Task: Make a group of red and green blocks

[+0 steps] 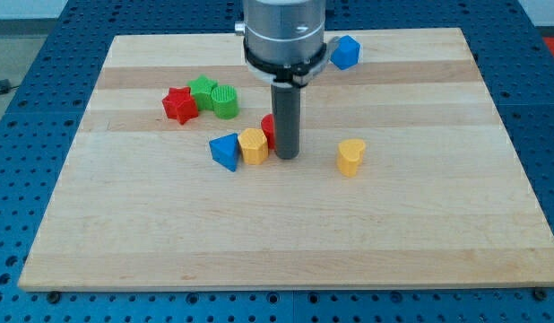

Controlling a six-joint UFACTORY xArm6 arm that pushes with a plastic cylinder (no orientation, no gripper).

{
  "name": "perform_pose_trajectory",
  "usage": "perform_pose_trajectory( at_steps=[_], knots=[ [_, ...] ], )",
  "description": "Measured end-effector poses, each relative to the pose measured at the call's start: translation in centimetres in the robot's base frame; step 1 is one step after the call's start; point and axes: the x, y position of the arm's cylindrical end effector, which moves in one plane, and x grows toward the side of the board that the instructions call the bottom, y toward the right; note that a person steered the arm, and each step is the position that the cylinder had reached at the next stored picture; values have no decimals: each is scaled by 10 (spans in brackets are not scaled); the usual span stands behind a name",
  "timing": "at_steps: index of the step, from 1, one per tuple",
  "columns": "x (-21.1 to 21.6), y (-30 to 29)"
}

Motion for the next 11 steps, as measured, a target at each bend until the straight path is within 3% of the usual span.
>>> perform_pose_trajectory(
  at_steps=[4,6,7,9,11],
  knots=[
    [-30,20],
    [-28,-72],
    [-28,-88],
    [-37,-60],
    [-47,-78]
  ],
)
